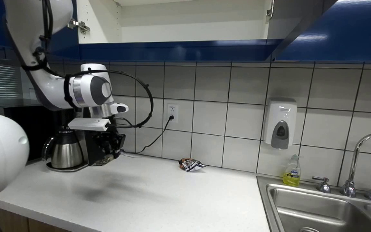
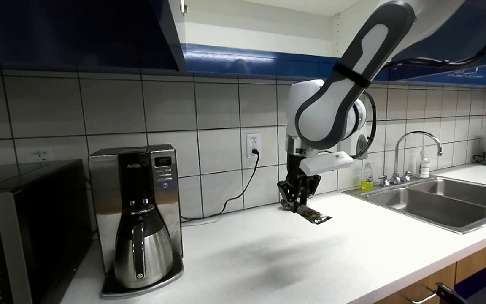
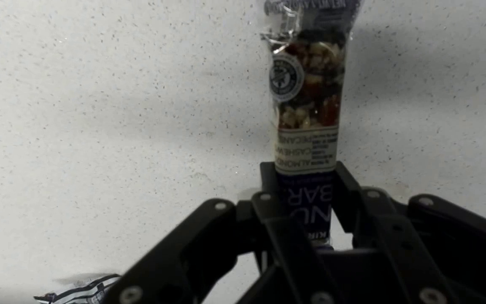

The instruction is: Put the snack bar in the top cabinet

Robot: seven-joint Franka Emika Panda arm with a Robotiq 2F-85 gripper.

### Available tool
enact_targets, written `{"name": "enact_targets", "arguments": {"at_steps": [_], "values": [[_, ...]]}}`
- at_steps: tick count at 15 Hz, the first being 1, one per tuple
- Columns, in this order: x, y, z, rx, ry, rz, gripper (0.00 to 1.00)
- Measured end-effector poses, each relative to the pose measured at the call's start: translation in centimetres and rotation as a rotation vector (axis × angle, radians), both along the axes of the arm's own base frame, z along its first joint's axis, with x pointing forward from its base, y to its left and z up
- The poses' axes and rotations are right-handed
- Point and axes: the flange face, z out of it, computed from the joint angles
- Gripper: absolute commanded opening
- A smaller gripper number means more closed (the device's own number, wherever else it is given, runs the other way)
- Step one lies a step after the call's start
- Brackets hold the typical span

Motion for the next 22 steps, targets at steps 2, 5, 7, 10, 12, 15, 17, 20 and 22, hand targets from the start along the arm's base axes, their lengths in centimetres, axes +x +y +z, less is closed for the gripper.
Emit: {"name": "enact_targets", "arguments": {"at_steps": [2, 5, 7, 10, 12, 15, 17, 20, 22], "values": [[-0.9, 0.0, 0.9, 0.013, -0.011, 0.025, 0.1], [-1.7, 0.3, 2.7, 0.021, -0.036, 0.031, 0.1], [-2.1, 0.7, 4.5, 0.018, -0.059, 0.035, 0.1], [-2.7, 1.2, 7.9, 0.012, -0.116, 0.037, 0.1], [-3.0, 1.7, 10.7, 0.008, -0.174, 0.029, 0.1], [-3.3, 2.3, 15.6, 0.014, -0.288, -0.003, 0.1], [-3.4, 2.6, 18.9, 0.015, -0.37, -0.026, 0.1], [-3.6, 3.0, 23.8, 0.004, -0.486, -0.055, 0.1], [-3.8, 3.4, 26.5, -0.002, -0.549, -0.069, 0.1]]}}
